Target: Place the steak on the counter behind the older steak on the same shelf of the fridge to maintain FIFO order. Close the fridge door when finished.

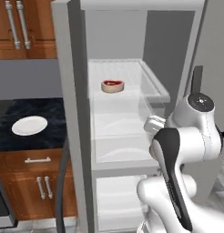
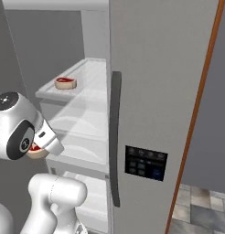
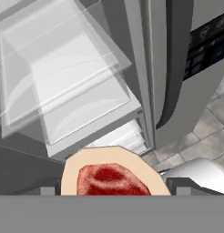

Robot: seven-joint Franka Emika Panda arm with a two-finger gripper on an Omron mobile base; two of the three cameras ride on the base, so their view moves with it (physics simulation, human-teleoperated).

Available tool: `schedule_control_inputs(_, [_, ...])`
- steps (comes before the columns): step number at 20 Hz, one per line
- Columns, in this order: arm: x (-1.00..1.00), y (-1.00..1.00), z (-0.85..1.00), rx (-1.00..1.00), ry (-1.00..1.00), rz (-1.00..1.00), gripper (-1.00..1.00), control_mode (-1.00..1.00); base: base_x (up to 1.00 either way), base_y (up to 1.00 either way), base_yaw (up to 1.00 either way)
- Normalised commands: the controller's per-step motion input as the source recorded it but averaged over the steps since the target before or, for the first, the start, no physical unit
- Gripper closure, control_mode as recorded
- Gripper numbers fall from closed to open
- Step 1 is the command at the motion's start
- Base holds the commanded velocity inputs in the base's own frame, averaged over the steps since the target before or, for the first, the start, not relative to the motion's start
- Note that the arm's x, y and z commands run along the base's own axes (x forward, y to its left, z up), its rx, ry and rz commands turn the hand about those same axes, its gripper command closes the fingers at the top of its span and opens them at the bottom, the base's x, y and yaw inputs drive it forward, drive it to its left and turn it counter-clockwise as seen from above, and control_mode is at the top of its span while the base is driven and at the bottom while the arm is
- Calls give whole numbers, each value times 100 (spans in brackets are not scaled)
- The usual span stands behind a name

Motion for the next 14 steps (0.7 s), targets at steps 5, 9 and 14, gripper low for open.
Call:
schedule_control_inputs(5, [0,0,0,0,0,0,100,100,56,-32,29])
schedule_control_inputs(9, [0,0,0,0,0,0,100,100,70,-7,18])
schedule_control_inputs(14, [0,0,0,0,0,0,100,100,15,-13,8])
